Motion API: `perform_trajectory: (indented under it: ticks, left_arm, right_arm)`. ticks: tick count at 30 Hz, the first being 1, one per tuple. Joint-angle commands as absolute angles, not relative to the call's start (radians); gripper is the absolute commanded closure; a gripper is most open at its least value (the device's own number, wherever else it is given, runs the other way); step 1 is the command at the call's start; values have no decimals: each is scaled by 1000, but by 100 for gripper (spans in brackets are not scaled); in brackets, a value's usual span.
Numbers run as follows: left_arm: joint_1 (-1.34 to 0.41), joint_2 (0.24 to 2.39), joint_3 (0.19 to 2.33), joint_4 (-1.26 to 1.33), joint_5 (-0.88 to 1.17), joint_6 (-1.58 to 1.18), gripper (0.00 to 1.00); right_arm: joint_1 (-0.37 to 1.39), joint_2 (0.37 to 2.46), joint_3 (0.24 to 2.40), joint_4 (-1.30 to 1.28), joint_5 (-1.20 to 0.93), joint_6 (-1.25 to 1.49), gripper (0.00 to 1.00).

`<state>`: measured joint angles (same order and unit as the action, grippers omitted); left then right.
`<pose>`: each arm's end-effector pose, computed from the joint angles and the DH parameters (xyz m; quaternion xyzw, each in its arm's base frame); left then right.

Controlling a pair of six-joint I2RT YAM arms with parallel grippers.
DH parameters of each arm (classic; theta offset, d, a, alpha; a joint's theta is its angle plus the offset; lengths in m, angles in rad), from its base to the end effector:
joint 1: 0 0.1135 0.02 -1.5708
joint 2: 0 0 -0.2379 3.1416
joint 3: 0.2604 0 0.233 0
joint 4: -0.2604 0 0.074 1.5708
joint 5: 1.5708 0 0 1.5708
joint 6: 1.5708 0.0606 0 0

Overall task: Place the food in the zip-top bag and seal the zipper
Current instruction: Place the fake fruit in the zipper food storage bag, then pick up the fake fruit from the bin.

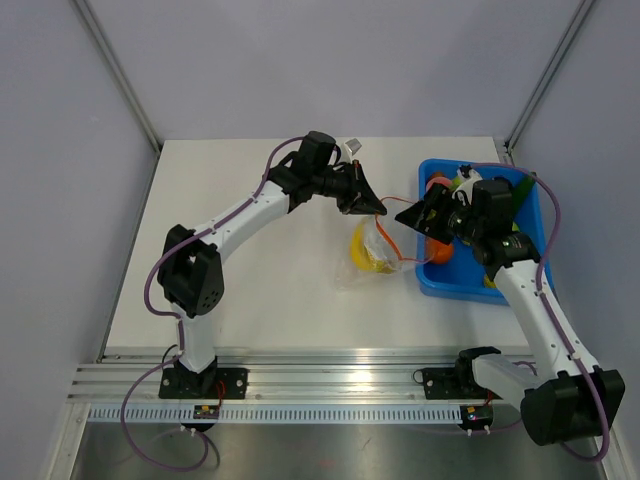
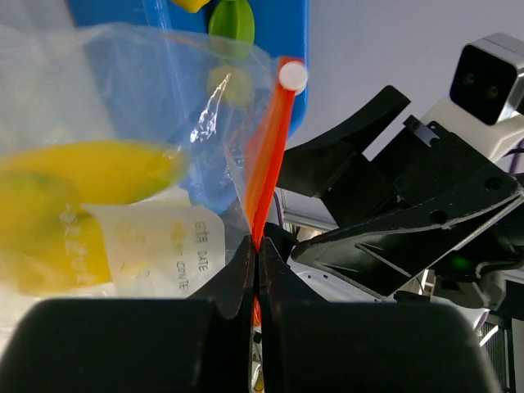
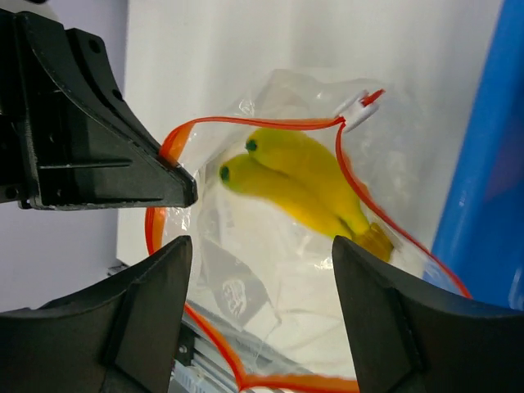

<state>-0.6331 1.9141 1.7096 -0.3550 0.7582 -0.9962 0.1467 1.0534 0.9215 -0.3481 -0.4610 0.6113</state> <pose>0.3242 -0.2896 0.2879 0.0296 0.8318 -0.5495 0.0732 0.2406 0.0628 0.2909 0.0763 0.8372 0.3683 0.3969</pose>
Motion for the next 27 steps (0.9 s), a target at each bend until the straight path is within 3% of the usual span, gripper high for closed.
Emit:
perform_trajectory:
  ticks: [1, 5, 10, 15, 18, 19, 21, 23, 27]
  left_arm:
    - [-626, 1902, 1707, -284, 808, -1011, 100]
    - [-626, 1904, 1700, -273, 819, -1015, 100]
    - [-624, 1894, 1698, -268, 822, -1017, 100]
    - [-623, 1885, 1689, -278, 821, -1008, 100]
    - [-620, 1884, 1680, -273, 821, -1008, 100]
    - [-618, 1884, 1678, -273, 821, -1008, 100]
    - [-615, 1882, 1677, -284, 818, -999, 100]
    - [-603, 1873, 1684, -322, 802, -974, 100]
    - [-583, 1849, 1763, -544, 677, -842, 100]
  right_arm:
    - [153, 1042, 1057, -618, -347, 453, 24]
    - [153, 1005, 1091, -669, -235, 434, 23]
    - [153, 1051, 1066, -724, -74, 462, 30]
    - [152, 1072, 1028, -732, -34, 472, 32]
    - [152, 1074, 1009, -710, -92, 472, 51]
    - [152, 1072, 1002, -704, -125, 472, 71]
    - [152, 1071, 1003, -686, -147, 482, 92]
    - [152, 1074, 1019, -661, -195, 491, 100]
    - [153, 1112, 1071, -630, -253, 502, 100]
